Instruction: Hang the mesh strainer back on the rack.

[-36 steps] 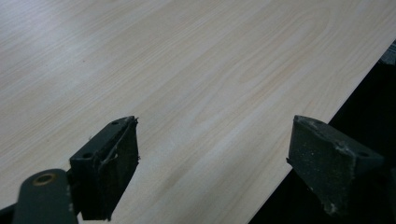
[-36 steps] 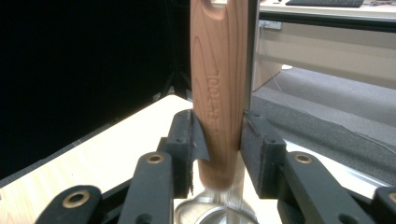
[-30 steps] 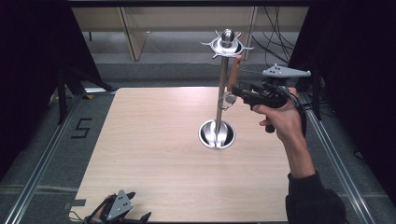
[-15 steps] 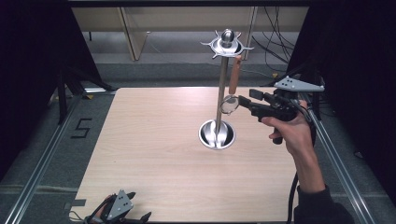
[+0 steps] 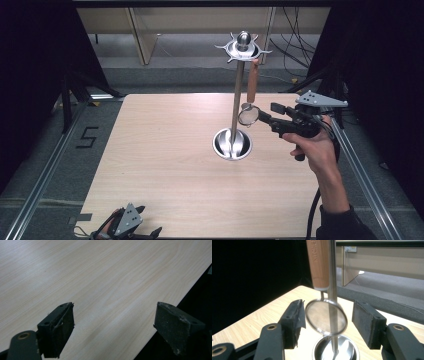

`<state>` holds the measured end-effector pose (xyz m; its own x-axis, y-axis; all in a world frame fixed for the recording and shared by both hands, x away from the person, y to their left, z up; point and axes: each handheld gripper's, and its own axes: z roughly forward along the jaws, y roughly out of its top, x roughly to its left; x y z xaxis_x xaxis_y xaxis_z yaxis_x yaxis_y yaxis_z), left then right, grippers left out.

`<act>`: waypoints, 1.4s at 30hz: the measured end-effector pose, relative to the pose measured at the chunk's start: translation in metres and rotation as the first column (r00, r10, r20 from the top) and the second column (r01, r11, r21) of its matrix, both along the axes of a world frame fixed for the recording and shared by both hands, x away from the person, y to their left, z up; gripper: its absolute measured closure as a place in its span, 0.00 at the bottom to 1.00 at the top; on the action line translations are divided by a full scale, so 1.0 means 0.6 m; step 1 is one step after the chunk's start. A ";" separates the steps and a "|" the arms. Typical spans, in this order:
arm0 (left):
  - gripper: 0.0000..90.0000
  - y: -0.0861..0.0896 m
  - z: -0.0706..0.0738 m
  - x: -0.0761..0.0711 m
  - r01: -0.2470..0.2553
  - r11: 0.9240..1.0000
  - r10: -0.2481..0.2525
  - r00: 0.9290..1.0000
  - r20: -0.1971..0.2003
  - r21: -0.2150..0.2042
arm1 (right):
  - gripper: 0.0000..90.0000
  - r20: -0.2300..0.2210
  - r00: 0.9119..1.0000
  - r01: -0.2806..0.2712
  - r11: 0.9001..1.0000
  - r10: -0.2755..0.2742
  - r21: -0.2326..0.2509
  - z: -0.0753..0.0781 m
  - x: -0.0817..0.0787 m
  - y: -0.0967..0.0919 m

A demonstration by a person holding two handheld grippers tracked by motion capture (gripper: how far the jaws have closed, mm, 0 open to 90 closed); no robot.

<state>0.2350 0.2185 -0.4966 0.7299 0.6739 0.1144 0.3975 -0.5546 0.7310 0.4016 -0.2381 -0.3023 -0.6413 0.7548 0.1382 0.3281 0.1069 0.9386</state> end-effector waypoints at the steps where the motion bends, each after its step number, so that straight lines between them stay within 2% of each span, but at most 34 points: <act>1: 0.17 -0.002 -0.002 -0.001 -0.012 1.000 0.012 1.000 -0.003 -0.021 | 0.48 0.026 1.000 -0.006 1.000 0.007 -0.012 -0.002 0.002 -0.001; 3: 0.17 -0.001 -0.002 0.000 -0.004 1.000 0.004 1.000 0.006 -0.021 | 0.47 0.001 1.000 -0.004 1.000 0.004 -0.010 -0.005 -0.002 -0.001; 5: 0.17 -0.001 -0.002 0.000 -0.004 1.000 0.004 1.000 0.007 -0.021 | 0.47 0.012 1.000 -0.004 1.000 0.004 -0.013 -0.009 -0.002 -0.002; 6: 0.17 -0.002 -0.002 0.000 -0.006 1.000 0.006 1.000 0.005 -0.022 | 0.47 -0.005 1.000 -0.005 1.000 0.005 -0.001 -0.012 -0.005 0.000; 7: 0.17 -0.002 -0.002 0.000 -0.005 1.000 0.005 1.000 0.006 -0.022 | 0.47 0.011 1.000 -0.004 1.000 0.004 -0.012 -0.014 -0.003 -0.002; 8: 0.17 0.000 -0.002 0.001 0.002 1.000 -0.002 1.000 0.005 -0.013 | 0.47 0.013 1.000 -0.010 1.000 0.010 -0.004 -0.017 -0.003 -0.002; 9: 0.17 0.000 -0.001 0.001 0.008 1.000 -0.008 1.000 0.007 -0.008 | 0.46 0.000 1.000 -0.012 1.000 0.012 -0.009 -0.019 -0.004 -0.002; 10: 0.17 -0.002 -0.003 -0.001 -0.012 1.000 0.011 1.000 -0.010 -0.027 | 0.46 0.006 1.000 -0.007 1.000 0.007 -0.001 -0.021 -0.005 0.000; 11: 0.17 -0.001 -0.003 -0.001 -0.013 1.000 0.013 1.000 -0.014 -0.025 | 0.46 0.003 1.000 -0.005 1.000 0.005 -0.005 -0.022 -0.005 -0.001; 12: 0.17 -0.002 -0.003 -0.002 -0.018 0.999 0.018 1.000 -0.017 -0.031 | 0.46 0.013 1.000 -0.011 1.000 0.011 -0.012 -0.023 -0.004 -0.002; 15: 0.17 -0.002 -0.005 -0.001 -0.019 0.999 0.019 1.000 -0.016 -0.036 | 0.46 -0.005 1.000 -0.005 1.000 0.005 0.005 -0.025 -0.007 0.000; 17: 0.17 -0.004 -0.006 -0.003 -0.029 0.998 0.027 0.999 -0.024 -0.054 | 0.45 0.013 1.000 -0.009 1.000 0.009 -0.003 -0.028 -0.008 0.000; 19: 0.17 -0.002 -0.005 -0.001 -0.018 0.999 0.017 1.000 -0.016 -0.037 | 0.45 0.014 1.000 -0.009 1.000 0.009 -0.011 -0.031 -0.009 0.000; 20: 0.17 -0.004 -0.006 -0.002 -0.026 0.998 0.026 1.000 -0.015 -0.051 | 0.45 0.001 1.000 -0.009 1.000 0.009 -0.011 -0.031 -0.010 0.002; 23: 0.17 -0.004 -0.005 -0.003 -0.027 0.999 0.026 0.999 -0.020 -0.042 | 0.45 0.036 0.999 -0.013 1.000 0.013 -0.022 -0.033 -0.006 0.000; 24: 0.17 -0.004 -0.005 -0.003 -0.027 0.999 0.027 0.999 -0.020 -0.042 | 0.45 0.036 0.999 -0.011 1.000 0.012 -0.023 -0.034 -0.007 -0.001; 25: 0.17 -0.001 -0.002 -0.001 -0.007 1.000 0.006 1.000 -0.007 -0.013 | 0.44 0.006 1.000 0.001 1.000 0.000 -0.016 -0.033 -0.010 0.000; 26: 0.17 -0.001 -0.001 0.000 -0.002 1.000 0.002 1.000 -0.008 -0.003 | 0.44 0.037 0.999 -0.009 1.000 0.010 -0.026 -0.034 -0.008 -0.002; 27: 0.17 -0.001 -0.002 0.000 -0.002 1.000 0.002 1.000 0.002 -0.012 | 0.44 0.040 0.999 -0.010 1.000 0.011 -0.025 -0.035 -0.008 -0.003; 28: 0.17 -0.002 -0.001 -0.002 -0.013 1.000 0.012 1.000 -0.010 -0.014 | 0.44 0.008 1.000 0.001 1.000 -0.001 -0.017 -0.035 -0.013 -0.004; 30: 0.17 -0.003 -0.002 -0.003 -0.013 1.000 0.013 1.000 -0.015 -0.012 | 0.44 0.016 1.000 0.004 1.000 -0.003 -0.027 -0.036 -0.013 -0.007; 31: 0.17 -0.001 -0.001 0.000 0.004 1.000 -0.004 1.000 0.001 0.006 | 0.44 0.031 1.000 -0.001 0.999 0.002 -0.033 -0.037 -0.012 -0.009; 32: 0.17 0.000 0.000 0.000 0.005 1.000 -0.005 1.000 0.001 0.009 | 0.44 0.003 1.000 0.004 1.000 -0.004 -0.026 -0.038 -0.016 -0.009; 33: 0.17 0.000 0.000 0.000 0.003 1.000 -0.003 1.000 0.000 0.006 | 0.44 0.033 0.999 0.003 0.999 -0.002 -0.039 -0.040 -0.013 -0.013; 34: 0.17 -0.001 0.000 0.000 0.002 1.000 -0.002 1.000 -0.001 0.004 | 0.44 0.007 1.000 0.007 1.000 -0.007 -0.030 -0.041 -0.016 -0.013; 37: 0.17 -0.002 -0.001 -0.002 -0.002 1.000 0.002 1.000 -0.009 -0.011 | 0.43 0.003 1.000 0.013 0.999 -0.013 -0.034 -0.044 -0.017 -0.016; 38: 0.17 -0.001 0.000 -0.001 0.001 1.000 -0.001 1.000 -0.002 -0.001 | 0.43 0.023 1.000 0.012 0.999 -0.011 -0.044 -0.045 -0.016 -0.017; 39: 0.17 -0.001 0.000 -0.001 0.005 1.000 -0.005 1.000 0.002 -0.002 | 0.43 0.023 1.000 0.000 0.999 0.001 -0.038 -0.047 -0.014 -0.017; 40: 0.17 -0.003 -0.002 -0.002 0.001 1.000 -0.001 1.000 -0.003 -0.025 | 0.43 -0.003 1.000 0.005 0.999 -0.005 -0.043 -0.047 -0.017 -0.016; 42: 0.17 -0.003 -0.001 -0.002 0.001 1.000 -0.001 1.000 0.000 -0.021 | 0.42 -0.018 1.000 0.013 0.999 -0.014 -0.046 -0.050 -0.019 -0.015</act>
